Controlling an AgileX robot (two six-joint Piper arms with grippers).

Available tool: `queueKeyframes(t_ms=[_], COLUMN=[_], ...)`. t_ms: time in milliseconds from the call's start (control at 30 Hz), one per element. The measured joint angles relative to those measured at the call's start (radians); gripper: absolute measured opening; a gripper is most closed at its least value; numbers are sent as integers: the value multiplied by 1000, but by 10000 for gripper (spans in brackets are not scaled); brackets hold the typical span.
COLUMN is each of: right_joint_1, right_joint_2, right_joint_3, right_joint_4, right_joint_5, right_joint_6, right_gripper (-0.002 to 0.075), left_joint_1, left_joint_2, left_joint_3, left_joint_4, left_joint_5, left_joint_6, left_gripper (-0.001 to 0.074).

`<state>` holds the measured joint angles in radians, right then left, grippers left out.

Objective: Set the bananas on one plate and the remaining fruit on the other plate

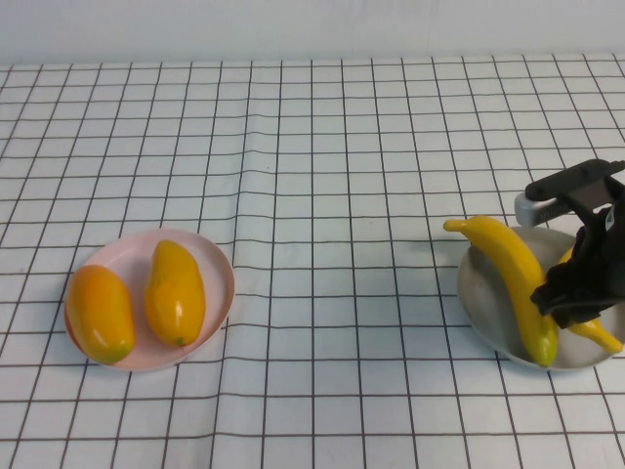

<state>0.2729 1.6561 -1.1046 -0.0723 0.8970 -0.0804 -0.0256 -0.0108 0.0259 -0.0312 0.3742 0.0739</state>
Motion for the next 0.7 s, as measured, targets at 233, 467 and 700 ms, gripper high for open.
queueKeyframes(t_ms=[233, 467, 700], right_joint_1=[0, 0, 0], right_joint_2=[-10, -165, -518], right_joint_3=[0, 2, 158], right_joint_4=[9, 64, 214], right_joint_5=[15, -18, -299], right_joint_6=[0, 0, 0], right_gripper=[402, 372, 58], left_joint_1=[0, 0, 0], left_joint_2=[0, 0, 0], left_joint_3=[0, 0, 0], left_joint_4=[0, 0, 0], left_joint_5=[0, 0, 0], left_joint_6=[0, 0, 0], left_gripper=[-4, -4, -4])
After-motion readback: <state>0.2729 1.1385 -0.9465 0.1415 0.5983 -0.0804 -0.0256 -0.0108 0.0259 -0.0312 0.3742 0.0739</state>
